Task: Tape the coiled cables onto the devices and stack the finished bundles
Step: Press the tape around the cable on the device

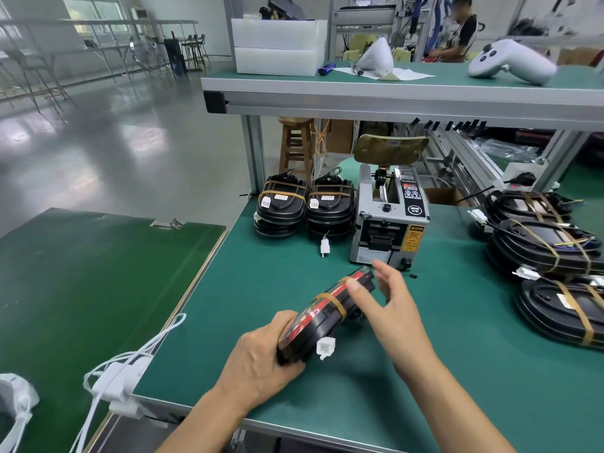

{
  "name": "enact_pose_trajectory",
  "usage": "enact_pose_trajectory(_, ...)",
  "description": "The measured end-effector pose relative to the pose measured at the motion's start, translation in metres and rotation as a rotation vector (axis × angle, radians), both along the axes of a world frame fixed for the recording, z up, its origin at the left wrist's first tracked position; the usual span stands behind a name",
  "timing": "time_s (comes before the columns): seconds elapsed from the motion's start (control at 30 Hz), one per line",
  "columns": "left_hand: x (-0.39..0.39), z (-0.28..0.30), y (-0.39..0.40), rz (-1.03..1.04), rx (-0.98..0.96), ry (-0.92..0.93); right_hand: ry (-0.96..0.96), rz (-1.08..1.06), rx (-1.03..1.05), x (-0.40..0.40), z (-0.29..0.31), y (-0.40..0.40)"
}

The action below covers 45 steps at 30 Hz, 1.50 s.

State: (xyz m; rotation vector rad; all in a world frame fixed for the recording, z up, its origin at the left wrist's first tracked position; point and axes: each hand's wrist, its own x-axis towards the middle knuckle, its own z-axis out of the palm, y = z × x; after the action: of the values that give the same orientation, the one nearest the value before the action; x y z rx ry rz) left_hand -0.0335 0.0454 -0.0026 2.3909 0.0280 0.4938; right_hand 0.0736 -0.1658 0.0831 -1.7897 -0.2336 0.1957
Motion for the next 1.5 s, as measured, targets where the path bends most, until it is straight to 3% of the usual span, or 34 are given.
enact_pose_trajectory(0.1, 0.0, -0.001, 0.001, 0.0, 0.013, -0.007, 0.093, 0.104, -0.034, -0.002, -0.006, 0.009)
enact_pose_trajectory(0.47, 0.004, -0.001, -0.002, -0.023, 0.071, -0.006, -0.002, 0.011, -0.227, -0.01, -0.007, 0.019)
enact_pose_trajectory(0.53, 0.003, 0.0, -0.003, -0.009, 0.059, -0.002, -0.005, -0.02, -0.142, 0.002, -0.007, 0.014)
enact_pose_trajectory(0.63, 0.003, -0.002, -0.003, 0.01, 0.047, -0.009, -0.028, -0.255, 0.022, 0.034, -0.006, 0.002)
enact_pose_trajectory(0.77, 0.003, -0.003, -0.003, 0.009, 0.045, -0.03, 0.052, -0.475, 0.047, 0.082, -0.004, -0.001)
enact_pose_trajectory(1.5, 0.004, -0.009, 0.0, 0.004, 0.054, -0.019, 0.345, -0.74, 0.31, 0.147, 0.003, 0.039)
